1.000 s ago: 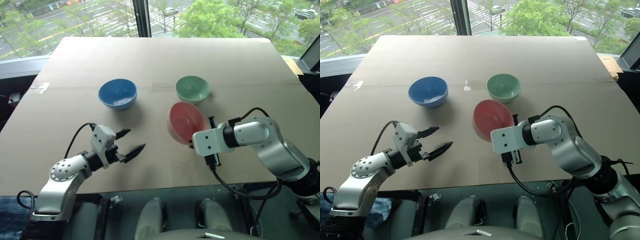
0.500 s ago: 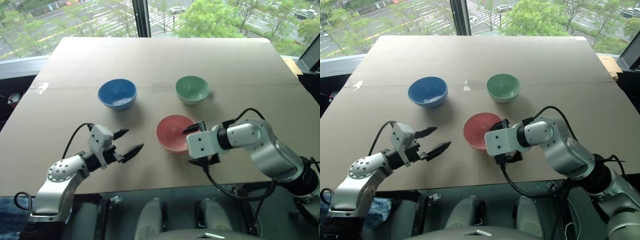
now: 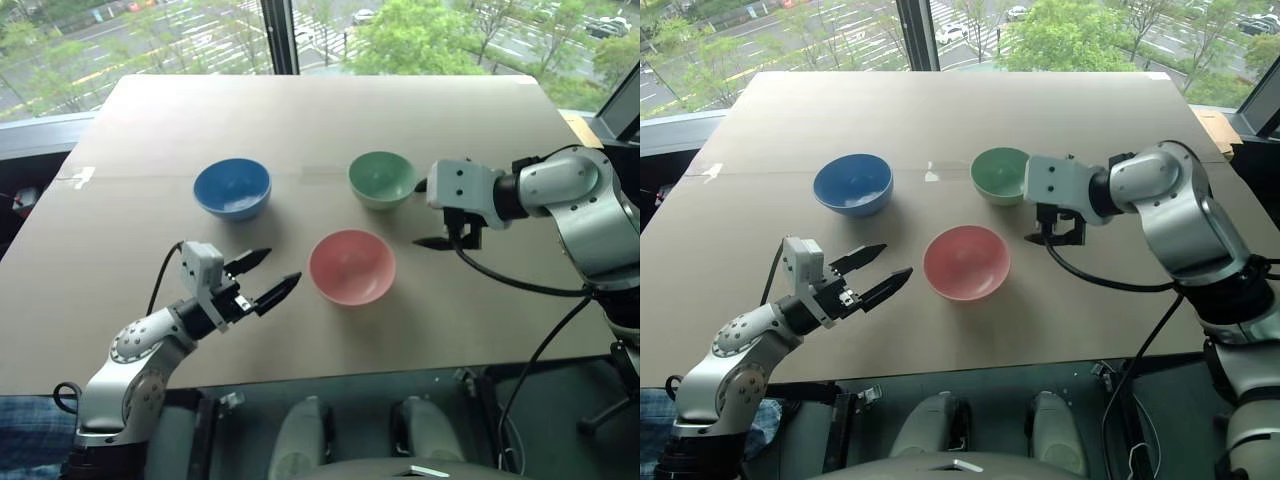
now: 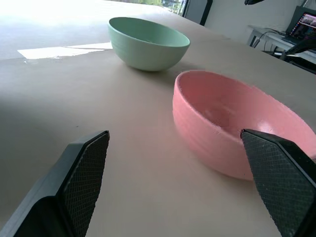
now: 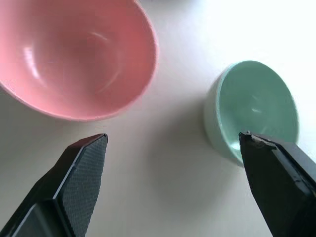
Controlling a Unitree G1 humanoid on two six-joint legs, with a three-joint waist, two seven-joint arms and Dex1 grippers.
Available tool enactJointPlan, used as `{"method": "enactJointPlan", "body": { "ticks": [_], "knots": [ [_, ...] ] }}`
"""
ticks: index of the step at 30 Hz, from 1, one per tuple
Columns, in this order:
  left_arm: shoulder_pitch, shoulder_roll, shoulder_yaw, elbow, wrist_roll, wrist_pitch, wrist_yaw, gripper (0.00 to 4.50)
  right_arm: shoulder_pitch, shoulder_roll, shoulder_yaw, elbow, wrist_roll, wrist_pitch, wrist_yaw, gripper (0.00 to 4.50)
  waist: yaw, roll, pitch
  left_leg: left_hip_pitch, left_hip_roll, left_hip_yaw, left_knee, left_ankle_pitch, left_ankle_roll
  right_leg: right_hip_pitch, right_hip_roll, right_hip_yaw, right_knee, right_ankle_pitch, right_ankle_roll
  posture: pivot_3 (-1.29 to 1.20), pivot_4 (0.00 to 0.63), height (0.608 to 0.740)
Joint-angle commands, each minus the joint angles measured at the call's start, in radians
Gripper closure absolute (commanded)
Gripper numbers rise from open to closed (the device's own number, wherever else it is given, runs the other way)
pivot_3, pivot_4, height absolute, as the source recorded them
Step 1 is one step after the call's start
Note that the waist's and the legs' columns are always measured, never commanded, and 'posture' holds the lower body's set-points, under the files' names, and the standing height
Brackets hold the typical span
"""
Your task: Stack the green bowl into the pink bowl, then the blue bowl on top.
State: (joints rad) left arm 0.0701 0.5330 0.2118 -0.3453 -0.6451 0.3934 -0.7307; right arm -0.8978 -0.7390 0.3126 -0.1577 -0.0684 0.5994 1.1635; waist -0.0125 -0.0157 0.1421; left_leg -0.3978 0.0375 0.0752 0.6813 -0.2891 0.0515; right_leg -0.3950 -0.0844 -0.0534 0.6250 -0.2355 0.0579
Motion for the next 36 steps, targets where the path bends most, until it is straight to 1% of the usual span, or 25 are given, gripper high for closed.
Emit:
{"method": "enactJointPlan", "body": {
  "ticks": [1, 4, 7, 10, 13, 19, 25, 33, 36],
  "knots": [
    [-0.015, -0.02, 0.027, -0.044, -0.018, 0.007, 0.049, 0.0, -0.095, 0.071, -0.005, 0.238, -0.041, -0.138, -0.106, 0.03, 0.0, 0.0, 0.0, 0.0, 0.0, 0.0, 0.0, 0.0, 0.0, 0.0, 0.0, 0.0, 0.0, 0.0, 0.0, 0.0, 0.15, 0.74],
    [-0.021, -0.037, 0.037, -0.047, -0.023, 0.014, 0.083, 0.0, -0.153, 0.142, 0.025, 0.443, -0.086, -0.252, -0.18, 0.03, 0.0, 0.0, 0.0, 0.0, 0.0, 0.0, 0.0, 0.0, 0.0, 0.0, 0.0, 0.0, 0.0, 0.0, 0.0, 0.0, 0.15, 0.74],
    [-0.014, -0.044, 0.044, -0.06, -0.026, 0.019, 0.104, 0.0, -0.208, 0.213, 0.047, 0.615, -0.115, -0.347, -0.225, 0.03, 0.0, 0.0, 0.0, -0.001, 0.0, 0.0, 0.0, 0.0, 0.0, 0.0, 0.0, 0.0, 0.0, 0.0, 0.0, 0.0, 0.15, 0.74],
    [-0.001, -0.046, 0.05, -0.069, -0.025, 0.018, 0.117, 0.0, -0.252, 0.272, 0.064, 0.742, -0.137, -0.422, -0.244, 0.03, -0.002, 0.001, 0.001, -0.001, 0.0, 0.001, -0.001, 0.0, 0.0, -0.001, 0.0, 0.0, 0.0, 0.0, 0.0, 0.0, 0.15, 0.74],
    [0.016, -0.044, 0.052, -0.08, -0.019, 0.013, 0.121, 0.0, -0.273, 0.311, 0.081, 0.816, -0.156, -0.484, -0.237, 0.03, -0.002, 0.002, 0.001, -0.001, 0.0, 0.0, -0.003, 0.0, 0.0, -0.001, 0.001, 0.0, 0.0, 0.0, 0.0, 0.0, 0.15, 0.74],
    [0.039, -0.042, 0.063, -0.097, -0.018, 0.008, 0.132, 0.0, -0.281, 0.366, 0.094, 0.861, -0.171, -0.54, -0.204, 0.03, -0.002, 0.003, 0.002, -0.001, 0.0, 0.001, -0.005, 0.0, -0.001, -0.001, 0.001, -0.001, 0.0, 0.0, 0.0, 0.0, 0.15, 0.74],
    [0.054, -0.044, 0.063, -0.109, -0.019, 0.008, 0.138, 0.0, -0.273, 0.394, 0.093, 0.845, -0.169, -0.535, -0.184, 0.03, -0.003, 0.003, 0.002, -0.001, 0.0, 0.0, -0.005, 0.001, -0.002, -0.001, 0.001, -0.001, 0.0, 0.0, 0.0, 0.0, 0.15, 0.74],
    [0.053, -0.047, 0.053, -0.112, -0.015, 0.01, 0.135, 0.0, -0.27, 0.416, 0.089, 0.847, -0.179, -0.526, -0.187, 0.03, -0.004, 0.003, 0.002, -0.001, 0.0, 0.0, -0.005, 0.001, -0.002, -0.001, 0.001, -0.001, 0.0, 0.0, 0.0, 0.0, 0.15, 0.74],
    [0.051, -0.047, 0.05, -0.113, -0.016, 0.004, 0.126, 0.0, -0.249, 0.418, 0.104, 0.885, -0.201, -0.545, -0.205, 0.03, -0.004, 0.003, 0.002, -0.001, 0.0, 0.0, -0.005, 0.001, -0.002, -0.001, 0.001, -0.001, 0.0, 0.0, 0.0, 0.0, 0.15, 0.74]
  ]
}}
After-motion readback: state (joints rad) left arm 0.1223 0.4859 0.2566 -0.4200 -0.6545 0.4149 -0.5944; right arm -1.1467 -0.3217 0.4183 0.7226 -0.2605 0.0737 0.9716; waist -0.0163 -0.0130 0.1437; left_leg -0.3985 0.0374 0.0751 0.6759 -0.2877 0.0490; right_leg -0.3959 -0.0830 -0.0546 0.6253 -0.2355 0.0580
